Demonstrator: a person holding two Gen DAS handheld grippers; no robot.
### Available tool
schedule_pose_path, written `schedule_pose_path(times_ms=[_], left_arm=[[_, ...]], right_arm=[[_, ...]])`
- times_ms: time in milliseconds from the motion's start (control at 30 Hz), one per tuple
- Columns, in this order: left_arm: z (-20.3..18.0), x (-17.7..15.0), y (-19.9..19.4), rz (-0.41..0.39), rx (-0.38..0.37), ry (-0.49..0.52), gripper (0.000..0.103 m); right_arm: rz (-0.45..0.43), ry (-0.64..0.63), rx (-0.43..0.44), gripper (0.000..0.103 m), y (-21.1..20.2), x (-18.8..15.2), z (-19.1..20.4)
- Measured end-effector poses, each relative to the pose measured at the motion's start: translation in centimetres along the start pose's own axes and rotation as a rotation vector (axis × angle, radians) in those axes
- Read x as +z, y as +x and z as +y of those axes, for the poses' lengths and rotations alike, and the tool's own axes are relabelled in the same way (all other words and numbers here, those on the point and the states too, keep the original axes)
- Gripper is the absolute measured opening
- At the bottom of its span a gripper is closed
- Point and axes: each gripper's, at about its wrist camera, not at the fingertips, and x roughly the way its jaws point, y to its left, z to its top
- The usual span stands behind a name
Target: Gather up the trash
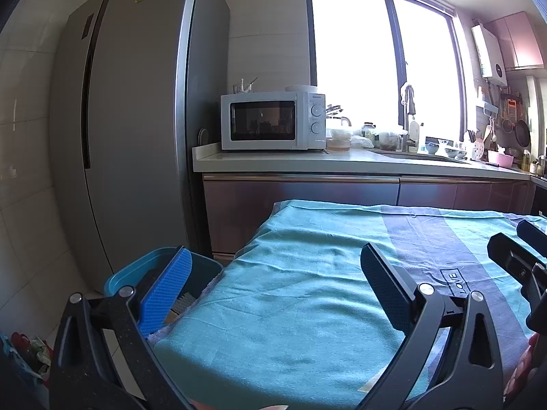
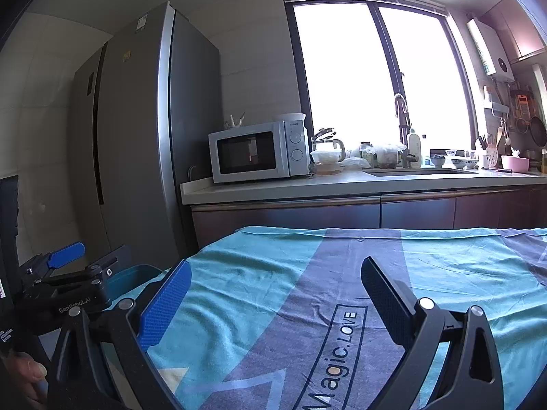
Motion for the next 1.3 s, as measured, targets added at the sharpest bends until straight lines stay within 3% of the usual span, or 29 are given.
schedule_pose_path(times_ms=[467,1300], left_arm=[[-0.20,-0.19,-0.70,-0.046,0.001,0.017,0.097],[-0.04,-0.18,-0.93,-0.060,0.005,0.018,0.097]], right_arm=[[-0.029,0.004,-0.023,0.096,-0.42,0.03,-0.26],[-0.036,0.015,-0.033,0.096,-0.55,0.03,-0.49]])
